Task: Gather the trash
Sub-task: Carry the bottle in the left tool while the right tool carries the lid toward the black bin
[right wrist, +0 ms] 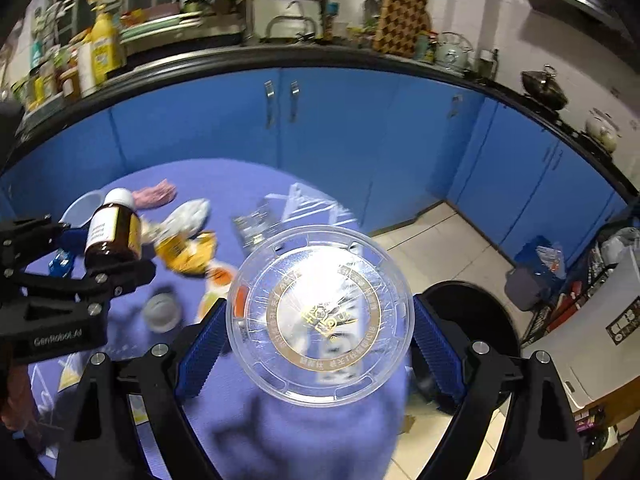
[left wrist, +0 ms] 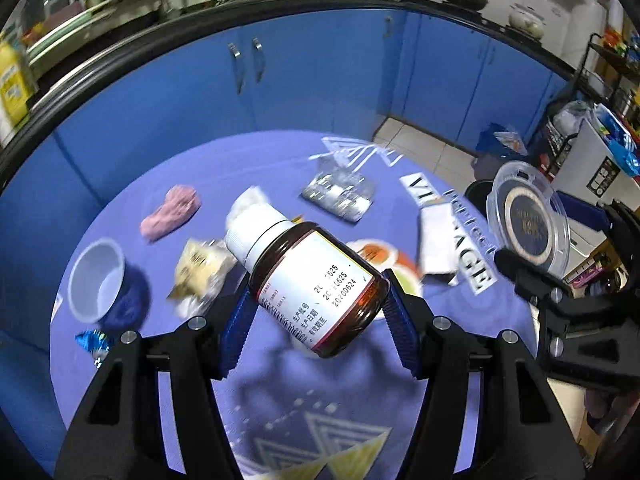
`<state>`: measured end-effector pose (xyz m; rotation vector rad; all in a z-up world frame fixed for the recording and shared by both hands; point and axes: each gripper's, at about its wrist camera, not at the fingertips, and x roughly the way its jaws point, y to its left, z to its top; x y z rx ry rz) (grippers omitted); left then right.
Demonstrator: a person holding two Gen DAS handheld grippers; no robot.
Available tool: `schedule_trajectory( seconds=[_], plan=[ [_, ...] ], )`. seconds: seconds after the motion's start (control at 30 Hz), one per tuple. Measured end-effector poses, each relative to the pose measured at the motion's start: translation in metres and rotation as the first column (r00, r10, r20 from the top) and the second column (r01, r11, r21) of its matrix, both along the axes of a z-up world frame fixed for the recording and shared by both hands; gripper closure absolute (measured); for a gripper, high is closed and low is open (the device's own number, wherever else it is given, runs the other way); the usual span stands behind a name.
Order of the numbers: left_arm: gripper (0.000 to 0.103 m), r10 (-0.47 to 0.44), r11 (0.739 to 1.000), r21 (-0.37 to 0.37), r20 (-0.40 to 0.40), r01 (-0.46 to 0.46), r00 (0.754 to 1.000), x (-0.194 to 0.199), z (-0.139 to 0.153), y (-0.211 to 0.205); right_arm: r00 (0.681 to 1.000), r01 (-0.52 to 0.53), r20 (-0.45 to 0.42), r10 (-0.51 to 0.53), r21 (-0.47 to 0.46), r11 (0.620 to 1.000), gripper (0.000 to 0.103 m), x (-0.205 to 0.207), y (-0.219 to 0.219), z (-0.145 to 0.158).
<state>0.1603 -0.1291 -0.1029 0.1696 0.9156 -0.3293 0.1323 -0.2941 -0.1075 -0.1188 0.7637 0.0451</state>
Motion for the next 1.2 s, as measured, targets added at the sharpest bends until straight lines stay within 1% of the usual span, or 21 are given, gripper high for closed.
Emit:
schedule_trajectory(
  seconds=[0.4,0.57,0.73,0.93,1.13,1.2],
  plan=[
    [0.042,-0.088,0.996,0.022,0.023,0.087,0.996,0.021,0.013,-0.085,0.988,0.147,0.053,-0.146,-0.015,0.989,0.017,0.010,-0.092,0.019],
    [0.042,-0.113,0.993,0.030,0.023,0.112,0.993,0.027,0.013,-0.115,0.979,0.200,0.032,-0.200,0.007,0.980,0.017,0.014,-0.133,0.015],
    [0.042,-0.142,0.989,0.047,0.020,0.141,0.990,0.031,0.012,-0.145,0.974,0.228,0.012,-0.228,0.018,0.974,0.017,0.019,-0.158,0.008],
    [0.042,-0.167,0.984,0.060,0.033,0.165,0.985,0.034,0.016,-0.171,0.970,0.241,0.021,-0.242,0.043,0.969,0.016,0.019,-0.177,0.005],
    [0.041,-0.185,0.981,0.073,0.060,0.181,0.981,0.034,0.021,-0.185,0.964,0.260,0.030,-0.262,0.074,0.963,0.016,0.023,-0.197,0.006],
    [0.041,-0.189,0.980,0.077,0.061,0.185,0.980,0.034,0.021,-0.190,0.963,0.263,0.042,-0.266,0.070,0.962,0.016,0.024,-0.201,0.008]
  ],
)
